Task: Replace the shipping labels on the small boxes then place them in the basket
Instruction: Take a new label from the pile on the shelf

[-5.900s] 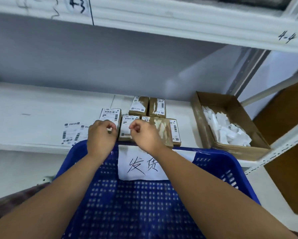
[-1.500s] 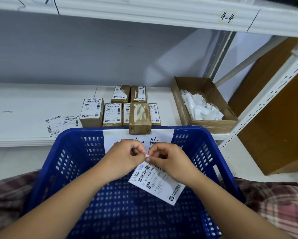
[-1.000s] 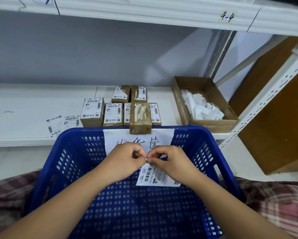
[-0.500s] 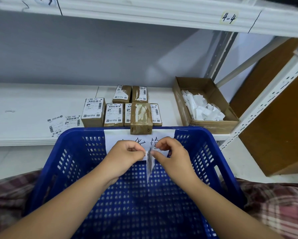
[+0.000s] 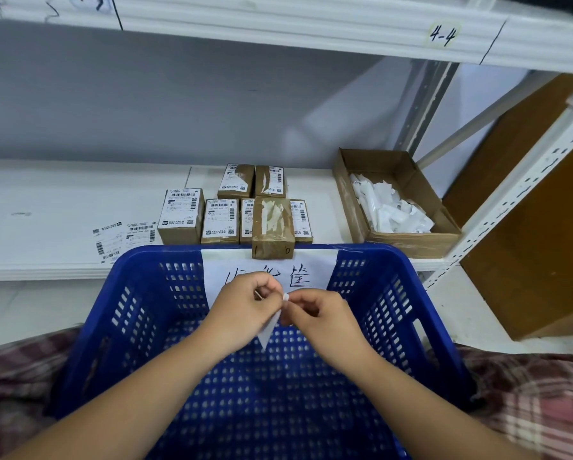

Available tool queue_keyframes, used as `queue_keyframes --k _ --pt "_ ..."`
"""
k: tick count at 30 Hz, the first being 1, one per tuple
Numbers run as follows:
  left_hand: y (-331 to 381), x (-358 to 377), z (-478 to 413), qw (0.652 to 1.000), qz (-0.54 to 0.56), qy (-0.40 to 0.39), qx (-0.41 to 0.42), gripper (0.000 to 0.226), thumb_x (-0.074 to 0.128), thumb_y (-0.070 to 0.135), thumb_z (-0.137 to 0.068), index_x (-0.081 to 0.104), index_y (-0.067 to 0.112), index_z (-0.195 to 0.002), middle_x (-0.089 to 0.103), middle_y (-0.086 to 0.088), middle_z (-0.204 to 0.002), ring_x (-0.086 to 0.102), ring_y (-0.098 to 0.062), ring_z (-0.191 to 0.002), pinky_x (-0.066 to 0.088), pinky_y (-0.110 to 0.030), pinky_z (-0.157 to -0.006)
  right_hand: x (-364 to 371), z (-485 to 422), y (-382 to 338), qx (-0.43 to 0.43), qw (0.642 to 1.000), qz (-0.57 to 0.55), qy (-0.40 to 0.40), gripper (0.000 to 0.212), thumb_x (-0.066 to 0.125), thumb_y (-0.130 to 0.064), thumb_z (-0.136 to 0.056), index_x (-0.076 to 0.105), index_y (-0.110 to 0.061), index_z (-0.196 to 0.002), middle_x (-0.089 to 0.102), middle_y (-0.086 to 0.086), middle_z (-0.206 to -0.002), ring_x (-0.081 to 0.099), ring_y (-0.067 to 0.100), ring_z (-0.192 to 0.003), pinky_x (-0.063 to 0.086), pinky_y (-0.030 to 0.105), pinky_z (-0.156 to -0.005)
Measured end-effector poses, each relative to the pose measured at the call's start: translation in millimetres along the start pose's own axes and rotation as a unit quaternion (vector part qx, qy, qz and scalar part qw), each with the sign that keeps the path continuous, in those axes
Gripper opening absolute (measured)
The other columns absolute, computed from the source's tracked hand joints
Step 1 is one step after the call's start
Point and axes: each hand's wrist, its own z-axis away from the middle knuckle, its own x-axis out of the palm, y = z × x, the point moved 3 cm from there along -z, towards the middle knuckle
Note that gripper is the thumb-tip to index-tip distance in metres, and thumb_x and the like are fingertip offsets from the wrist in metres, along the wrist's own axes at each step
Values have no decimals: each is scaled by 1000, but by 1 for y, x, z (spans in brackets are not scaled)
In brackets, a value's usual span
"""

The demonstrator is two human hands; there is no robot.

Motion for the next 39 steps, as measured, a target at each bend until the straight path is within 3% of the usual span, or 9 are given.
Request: queue_keyframes --k 3,6,10,17,20,23,28,35,39 --pt "-1 1 -1 999 -29 4 26 19 63 16 -87 65 24 -70 59 11 -64 46 3 -53 36 -13 -55 -3 -1 1 12 1000 -4 2 17 61 -23 -94 77 -19 -91 73 9 -81 68 32 -83 55 49 -84" --pt "0 1 0 998 -56 3 41 20 59 18 -91 66 24 -74 59 12 -65 48 7 -57 35 -11 -56 -6 0 0 13 1000 -4 10 16 62 -22 -95 78 -18 -95 75 -1 -80 70 11 -78 57 34 -81" --pt "1 2 3 991 -111 13 67 19 55 16 -93 65 17 -76 60 9 -68 52 2 -64 37 -12 -58 -2 2 -1 -13 999 41 22 20 61 -26 -94 77 -17 -86 72 7 -76 66 29 -77 54 46 -76" --pt "0 6 5 989 -116 29 89 12 56 14 -89 59 18 -78 54 9 -62 48 1 -53 34 -14 -51 -5 0 -2 6 1000 7 6 24 57 -18 -97 77 -16 -84 73 0 -75 67 16 -73 55 36 -77" --pt "-3 7 1 997 -63 23 32 12 54 12 -89 60 16 -79 58 8 -66 49 -1 -56 36 -13 -54 -5 -1 -2 29 998 -62 0 27 56 -13 -97 75 -16 -78 71 -1 -69 65 10 -68 54 28 -73" --pt "-10 5 -3 992 90 15 -86 22 46 10 -94 59 12 -76 55 2 -66 48 -9 -59 40 -19 -58 -9 -2 -3 65 989 -131 17 31 54 -6 -96 71 -12 -72 69 -1 -65 63 9 -64 50 19 -64" --pt "-16 0 -8 914 323 29 -244 21 39 14 -96 59 6 -93 57 -9 -77 42 -11 -51 29 -21 -46 -18 -7 0 132 974 -174 56 28 53 -8 -97 70 -7 -76 70 1 -69 61 7 -60 50 16 -60" --pt "-16 -21 -13 842 447 85 -289 23 36 11 -98 50 8 -80 46 1 -41 37 -4 -30 26 -13 -31 -27 -11 4 175 968 -148 100 26 56 -12 -96 69 -13 -74 65 0 -62 55 4 -52 45 16 -53" --pt "-19 -31 -15 838 453 130 -276 16 38 9 -100 52 1 -98 62 -14 -73 57 -7 -37 44 -14 -37 -35 -12 3 178 965 -151 119 24 55 -11 -97 70 -12 -79 66 1 -61 54 7 -51 45 16 -53"
